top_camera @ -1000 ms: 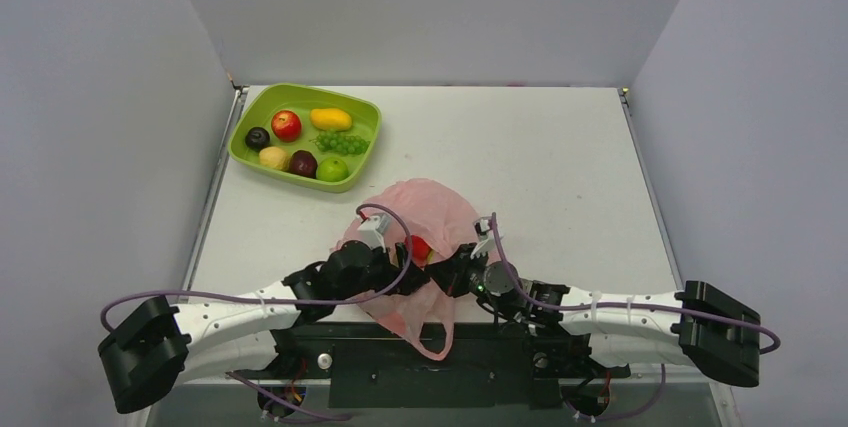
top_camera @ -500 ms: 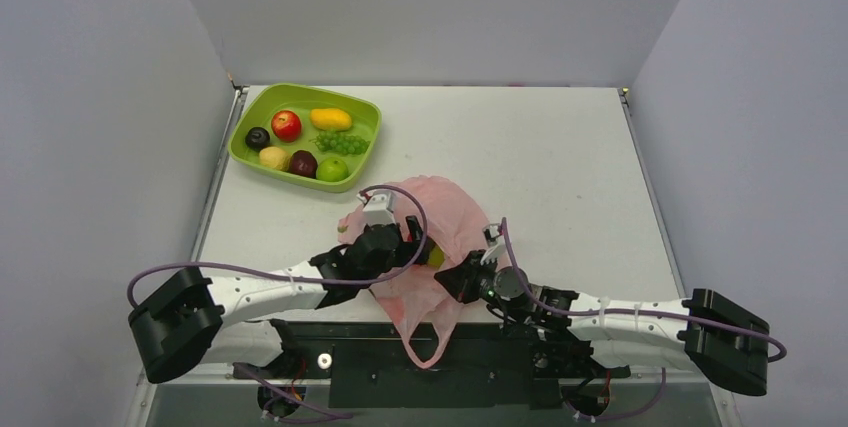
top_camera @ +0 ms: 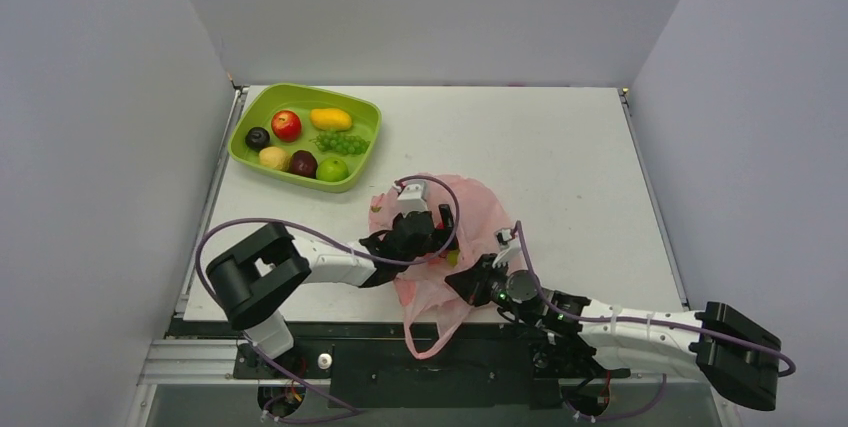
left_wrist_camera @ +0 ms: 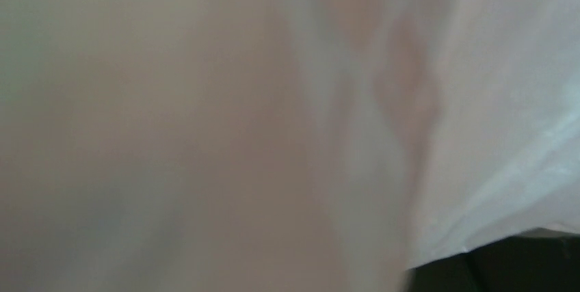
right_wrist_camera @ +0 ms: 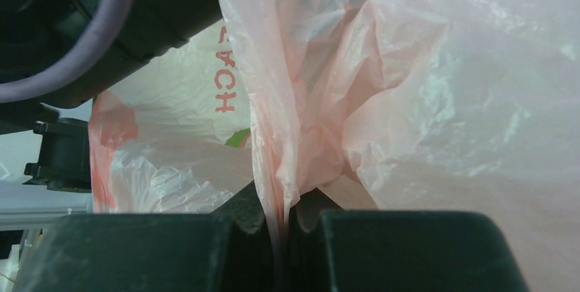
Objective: Take the fake fruits out of the plastic bag
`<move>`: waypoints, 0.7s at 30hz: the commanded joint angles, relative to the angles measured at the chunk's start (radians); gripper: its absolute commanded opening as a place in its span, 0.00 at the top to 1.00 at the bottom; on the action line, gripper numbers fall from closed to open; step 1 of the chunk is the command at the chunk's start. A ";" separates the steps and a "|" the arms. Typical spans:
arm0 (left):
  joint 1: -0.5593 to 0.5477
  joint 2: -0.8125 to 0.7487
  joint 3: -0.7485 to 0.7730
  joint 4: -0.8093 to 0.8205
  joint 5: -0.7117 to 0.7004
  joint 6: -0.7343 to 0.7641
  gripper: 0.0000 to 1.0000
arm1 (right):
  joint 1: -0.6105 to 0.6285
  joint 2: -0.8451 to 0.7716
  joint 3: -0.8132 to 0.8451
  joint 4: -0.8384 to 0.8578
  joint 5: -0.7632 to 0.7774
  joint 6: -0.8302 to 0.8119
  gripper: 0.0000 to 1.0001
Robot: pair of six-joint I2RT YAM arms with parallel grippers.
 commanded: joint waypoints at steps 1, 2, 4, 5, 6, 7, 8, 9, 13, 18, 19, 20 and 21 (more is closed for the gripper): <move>-0.005 0.061 0.000 0.187 0.098 -0.009 0.05 | -0.012 -0.041 -0.033 0.006 -0.020 -0.001 1.00; -0.017 0.074 0.000 0.220 0.099 0.007 0.05 | -0.015 -0.058 -0.039 0.003 -0.019 0.000 1.00; -0.037 0.107 0.050 0.161 0.066 0.033 0.05 | -0.023 -0.087 -0.049 -0.013 -0.021 0.002 1.00; -0.040 0.127 0.076 0.132 0.051 0.036 0.05 | -0.026 -0.097 -0.054 -0.031 -0.023 0.001 1.00; -0.040 0.165 0.121 0.094 0.048 0.036 0.05 | -0.028 -0.121 -0.057 -0.039 -0.023 0.001 1.00; -0.039 0.184 0.136 0.085 0.046 0.036 0.09 | -0.029 -0.134 -0.061 -0.056 -0.021 0.001 1.00; -0.037 0.210 0.154 0.077 0.045 0.033 0.11 | -0.032 -0.158 -0.064 -0.065 -0.019 0.002 1.00; -0.036 0.218 0.153 0.076 0.040 0.029 0.16 | -0.034 -0.171 -0.069 -0.085 -0.018 0.001 1.00; -0.020 0.196 0.101 0.105 0.088 0.015 0.38 | -0.039 -0.252 -0.075 -0.159 0.013 -0.004 1.00; 0.005 0.073 0.053 0.081 0.208 0.039 0.52 | -0.050 -0.328 -0.062 -0.250 0.067 -0.032 1.00; 0.016 0.057 0.042 0.078 0.229 0.038 0.53 | -0.051 -0.334 -0.057 -0.257 0.071 -0.038 1.00; 0.021 0.024 0.037 0.067 0.269 0.036 0.55 | -0.051 -0.337 -0.055 -0.266 0.076 -0.043 1.00; 0.030 -0.007 0.026 0.061 0.289 0.035 0.55 | -0.051 -0.338 -0.051 -0.268 0.076 -0.046 1.00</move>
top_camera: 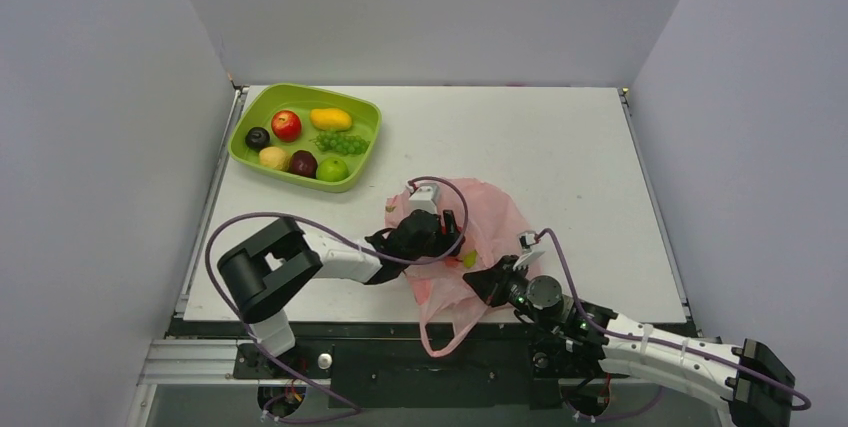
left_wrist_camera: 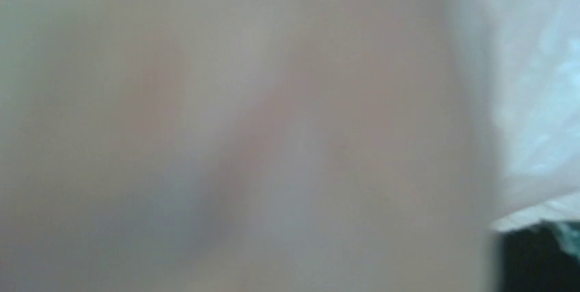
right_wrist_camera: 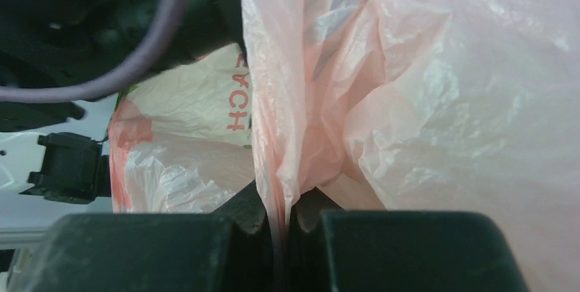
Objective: Take the fake fruits out of the plastic bag
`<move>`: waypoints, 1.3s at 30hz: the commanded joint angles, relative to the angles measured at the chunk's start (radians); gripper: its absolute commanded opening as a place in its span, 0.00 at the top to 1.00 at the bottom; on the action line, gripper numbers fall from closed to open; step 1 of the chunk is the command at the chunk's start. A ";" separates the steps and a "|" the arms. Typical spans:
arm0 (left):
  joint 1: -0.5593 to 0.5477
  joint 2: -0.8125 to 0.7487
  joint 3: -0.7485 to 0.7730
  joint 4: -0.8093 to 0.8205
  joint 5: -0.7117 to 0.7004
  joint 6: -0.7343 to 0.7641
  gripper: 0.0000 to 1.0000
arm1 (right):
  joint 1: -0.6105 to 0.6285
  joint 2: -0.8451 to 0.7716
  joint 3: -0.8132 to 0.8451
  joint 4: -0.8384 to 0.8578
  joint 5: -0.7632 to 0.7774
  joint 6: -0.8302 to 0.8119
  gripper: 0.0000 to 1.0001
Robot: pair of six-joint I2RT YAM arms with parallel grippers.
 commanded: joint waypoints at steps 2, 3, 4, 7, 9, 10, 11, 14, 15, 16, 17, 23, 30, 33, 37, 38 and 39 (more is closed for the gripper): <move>0.051 -0.179 -0.037 -0.031 0.200 0.008 0.57 | -0.008 -0.012 0.027 -0.051 0.048 -0.042 1.00; 0.058 -0.195 -0.043 -0.048 0.248 0.005 0.59 | -0.008 -0.011 0.029 -0.054 0.051 -0.047 1.00; 0.071 -0.233 -0.057 -0.055 0.273 -0.003 0.61 | -0.008 -0.007 0.029 -0.056 0.053 -0.048 1.00; 0.093 -0.311 -0.082 -0.104 0.388 -0.033 0.66 | -0.008 0.001 0.037 -0.060 0.081 -0.053 1.00; 0.106 -0.365 -0.114 -0.115 0.453 -0.072 0.67 | -0.009 0.012 0.052 -0.064 0.097 -0.060 1.00; 0.109 -0.398 -0.123 -0.116 0.474 -0.095 0.68 | -0.009 0.024 0.057 -0.063 0.103 -0.063 1.00; 0.109 -0.411 -0.143 -0.116 0.516 -0.111 0.70 | -0.010 0.030 0.066 -0.062 0.107 -0.066 1.00; 0.110 -0.457 -0.186 -0.062 0.651 -0.194 0.71 | -0.012 0.073 0.085 -0.055 0.120 -0.068 1.00; 0.107 -0.465 -0.213 -0.045 0.674 -0.212 0.72 | -0.013 0.091 0.093 -0.051 0.120 -0.067 1.00; 0.106 -0.484 -0.232 0.003 0.710 -0.253 0.72 | -0.013 0.099 0.096 -0.045 0.123 -0.063 1.00; 0.104 -0.494 -0.269 0.029 0.723 -0.273 0.73 | -0.012 0.114 0.102 -0.042 0.125 -0.059 1.00; 0.107 -0.540 -0.358 0.227 0.800 -0.429 0.75 | -0.017 0.156 0.114 -0.036 0.172 -0.016 1.00; 0.126 -0.658 -0.291 0.065 0.828 -0.387 0.76 | -0.022 0.204 0.145 -0.036 0.182 -0.011 1.00; 0.152 -0.760 -0.202 -0.273 0.753 -0.207 0.76 | -0.024 0.220 0.162 -0.036 0.173 -0.020 1.00; 0.263 -0.866 -0.084 -0.562 0.694 -0.045 0.73 | -0.026 0.232 0.162 -0.028 0.162 -0.022 1.00; 0.321 -0.879 -0.042 -0.600 0.689 -0.020 0.72 | -0.027 0.231 0.159 -0.028 0.161 -0.020 1.00; 0.354 -0.900 -0.018 -0.670 0.684 0.031 0.71 | -0.027 0.229 0.155 -0.027 0.158 -0.019 1.00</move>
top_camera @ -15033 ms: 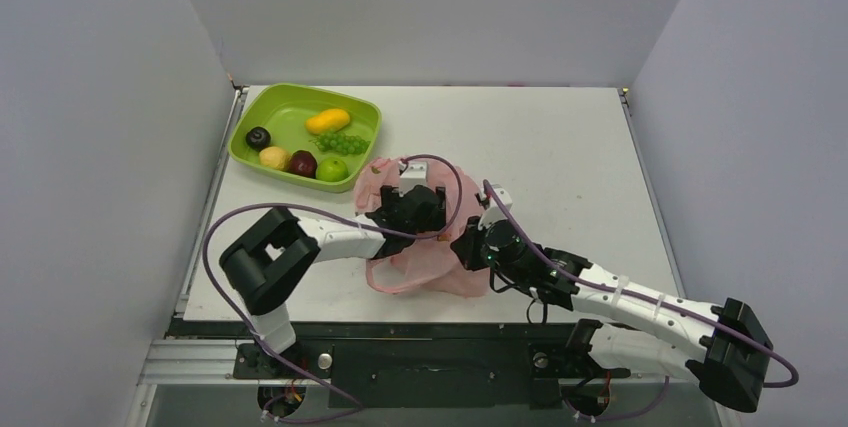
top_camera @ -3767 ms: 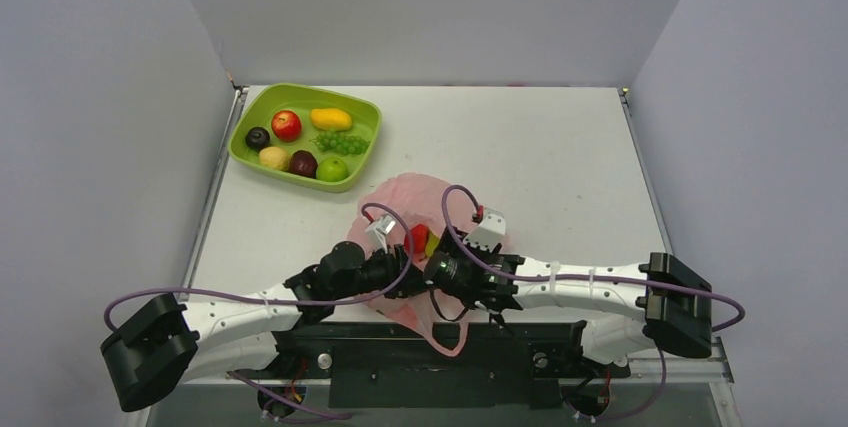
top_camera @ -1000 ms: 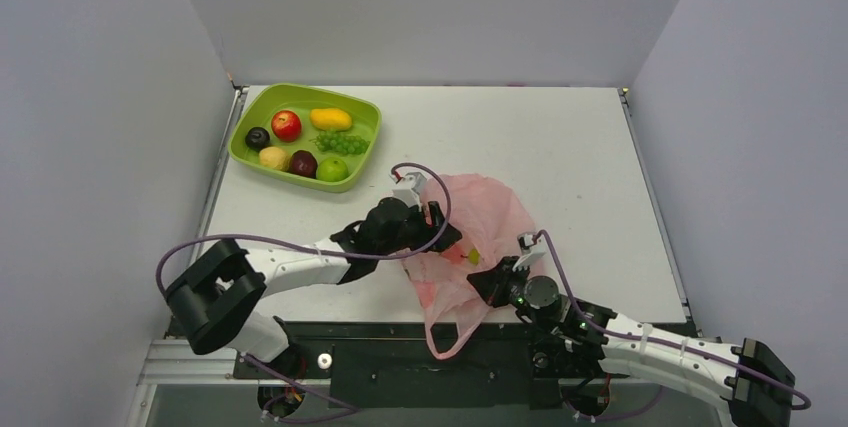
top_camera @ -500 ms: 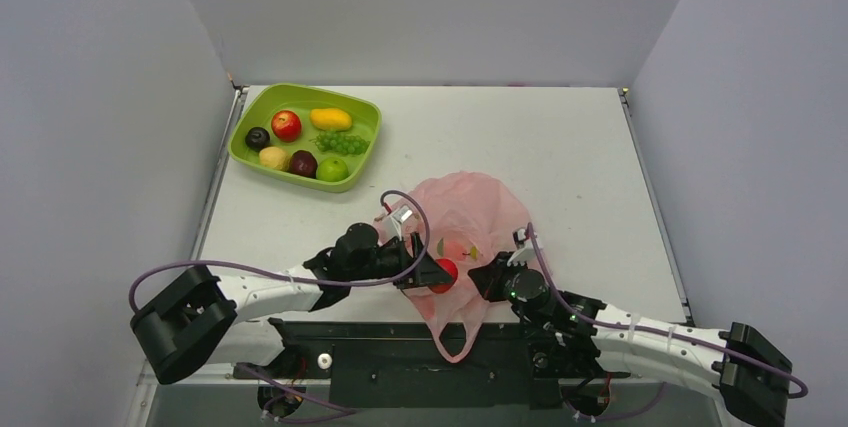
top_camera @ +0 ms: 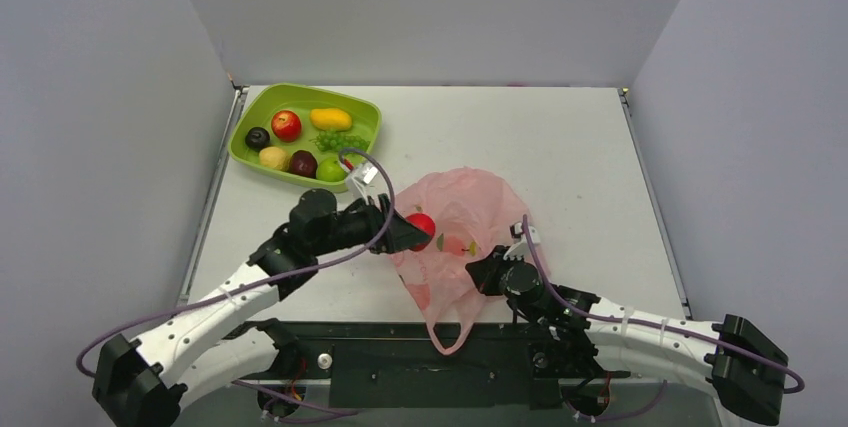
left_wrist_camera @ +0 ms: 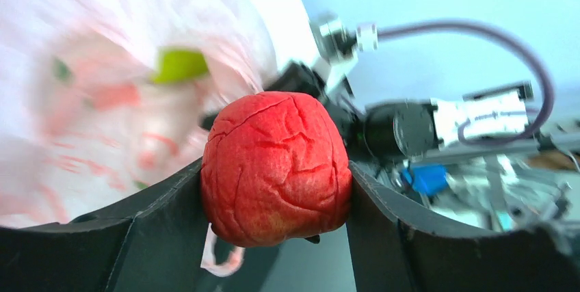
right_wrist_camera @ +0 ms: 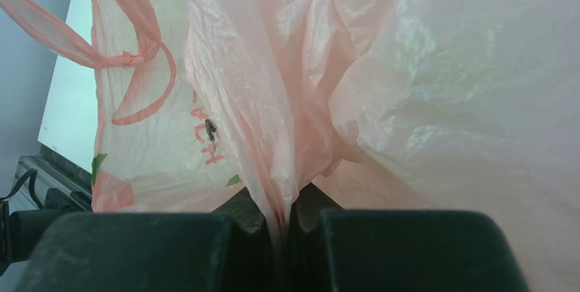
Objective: Take the fake fruits out of the plastic bag
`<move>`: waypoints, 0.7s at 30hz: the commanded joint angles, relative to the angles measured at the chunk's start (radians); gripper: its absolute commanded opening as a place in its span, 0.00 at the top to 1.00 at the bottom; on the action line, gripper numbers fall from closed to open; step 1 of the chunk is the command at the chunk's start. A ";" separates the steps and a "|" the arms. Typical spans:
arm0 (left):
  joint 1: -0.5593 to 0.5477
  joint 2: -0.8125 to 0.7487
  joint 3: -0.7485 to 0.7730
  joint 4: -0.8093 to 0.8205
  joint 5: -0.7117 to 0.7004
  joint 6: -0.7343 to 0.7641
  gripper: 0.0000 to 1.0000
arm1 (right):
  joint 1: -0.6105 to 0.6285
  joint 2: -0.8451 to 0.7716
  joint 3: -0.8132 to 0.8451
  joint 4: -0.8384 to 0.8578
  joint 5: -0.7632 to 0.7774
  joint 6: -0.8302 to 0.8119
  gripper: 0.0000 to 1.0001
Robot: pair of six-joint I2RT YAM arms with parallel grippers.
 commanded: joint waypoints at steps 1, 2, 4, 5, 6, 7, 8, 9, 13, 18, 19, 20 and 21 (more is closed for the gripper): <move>0.189 -0.093 0.176 -0.348 -0.062 0.242 0.71 | -0.010 -0.004 0.025 0.042 0.010 -0.001 1.00; 0.225 -0.100 0.197 -0.395 -0.059 0.287 0.71 | -0.010 -0.007 0.021 0.042 0.008 -0.004 1.00; 0.330 -0.099 0.265 -0.435 -0.051 0.337 0.70 | -0.013 -0.020 0.015 0.040 0.009 -0.009 1.00; 0.399 -0.092 0.275 -0.440 -0.047 0.358 0.70 | -0.016 -0.029 0.014 0.039 0.010 -0.010 1.00; 0.430 -0.085 0.288 -0.436 -0.049 0.366 0.69 | -0.018 -0.034 0.011 0.033 0.011 -0.014 1.00; 0.491 -0.072 0.289 -0.417 -0.052 0.370 0.69 | -0.021 -0.045 0.010 0.030 0.012 -0.014 1.00; 0.522 -0.061 0.284 -0.399 -0.055 0.371 0.69 | -0.023 -0.049 0.006 0.026 0.011 -0.015 1.00; 0.573 -0.036 0.279 -0.357 -0.056 0.361 0.69 | -0.026 -0.058 0.005 0.025 0.010 -0.015 1.00; 0.706 0.099 0.242 -0.199 -0.077 0.287 0.70 | -0.040 -0.068 0.000 0.024 0.005 -0.023 1.00; 0.784 0.334 0.287 -0.056 -0.109 0.215 0.70 | -0.073 -0.070 0.000 0.022 -0.018 -0.042 1.00; 0.786 0.406 0.304 -0.028 -0.113 0.206 0.69 | -0.077 -0.070 -0.001 0.023 -0.024 -0.045 1.00; 0.783 0.440 0.350 -0.023 -0.119 0.206 0.69 | -0.086 -0.070 -0.003 0.024 -0.027 -0.046 1.00; 0.782 0.515 0.373 -0.022 -0.133 0.208 0.68 | -0.089 -0.070 -0.006 0.026 -0.035 -0.047 1.00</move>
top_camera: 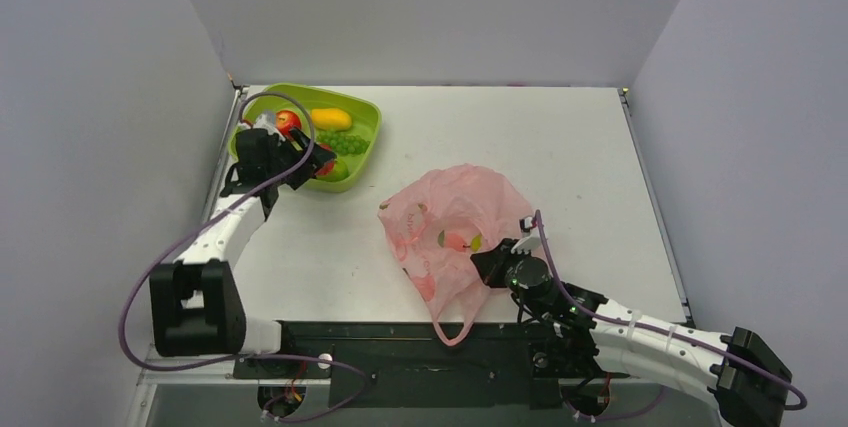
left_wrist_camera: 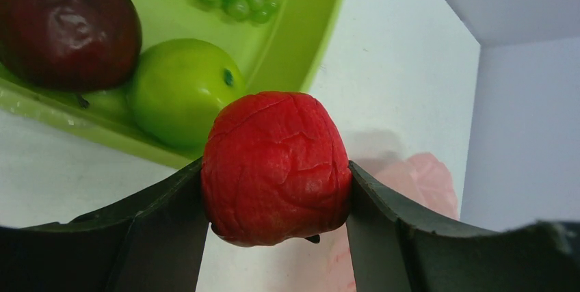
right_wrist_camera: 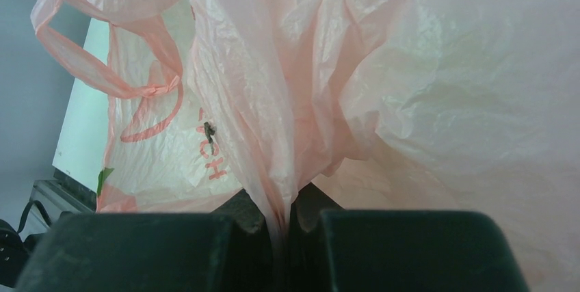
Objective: Take the fake fruits out of the plastic bag
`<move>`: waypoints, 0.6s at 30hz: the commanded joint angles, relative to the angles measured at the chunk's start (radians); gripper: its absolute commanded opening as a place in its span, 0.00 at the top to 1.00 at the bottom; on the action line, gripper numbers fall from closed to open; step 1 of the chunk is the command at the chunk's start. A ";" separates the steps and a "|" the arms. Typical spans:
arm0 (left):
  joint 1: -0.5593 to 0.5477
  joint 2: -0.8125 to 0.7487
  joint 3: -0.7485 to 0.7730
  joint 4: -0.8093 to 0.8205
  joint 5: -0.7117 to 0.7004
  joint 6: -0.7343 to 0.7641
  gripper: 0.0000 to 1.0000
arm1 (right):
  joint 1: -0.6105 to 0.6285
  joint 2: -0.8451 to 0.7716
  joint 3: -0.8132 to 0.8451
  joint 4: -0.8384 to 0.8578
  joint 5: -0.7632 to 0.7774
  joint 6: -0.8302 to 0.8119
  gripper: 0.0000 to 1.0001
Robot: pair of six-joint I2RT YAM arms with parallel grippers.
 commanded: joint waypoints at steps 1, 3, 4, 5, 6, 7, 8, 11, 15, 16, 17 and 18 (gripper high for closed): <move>0.005 0.194 0.165 0.133 -0.041 -0.037 0.67 | -0.027 -0.015 -0.007 0.027 -0.023 -0.022 1.00; 0.003 0.296 0.242 0.123 -0.067 -0.036 0.62 | -0.035 -0.023 -0.011 0.030 -0.035 -0.022 1.00; 0.001 0.365 0.270 0.103 -0.080 -0.024 0.58 | -0.037 -0.027 -0.015 0.031 -0.041 -0.023 1.00; -0.007 0.402 0.342 0.087 -0.088 -0.010 0.55 | -0.041 -0.036 -0.018 0.031 -0.045 -0.023 1.00; -0.008 0.469 0.428 0.016 -0.116 0.028 0.50 | -0.043 -0.041 -0.023 0.031 -0.048 -0.022 1.00; -0.053 0.504 0.469 -0.016 -0.131 0.052 0.48 | -0.045 -0.053 -0.025 0.032 -0.050 -0.021 1.00; -0.072 0.563 0.545 -0.070 -0.167 0.096 0.43 | -0.046 -0.059 -0.028 0.032 -0.051 -0.019 1.00; -0.110 0.674 0.667 -0.162 -0.261 0.183 0.24 | -0.052 -0.086 -0.033 0.029 -0.060 -0.017 1.00; -0.171 0.750 0.801 -0.258 -0.403 0.279 0.05 | -0.055 -0.101 -0.031 0.026 -0.072 -0.017 1.00; -0.179 0.758 0.825 -0.273 -0.422 0.282 0.04 | -0.057 -0.102 -0.030 0.025 -0.074 -0.017 1.00; -0.181 0.768 0.833 -0.290 -0.441 0.286 0.03 | -0.058 -0.105 -0.030 0.024 -0.077 -0.015 1.00; -0.181 0.769 0.840 -0.294 -0.449 0.289 0.03 | -0.060 -0.106 -0.030 0.024 -0.079 -0.015 1.00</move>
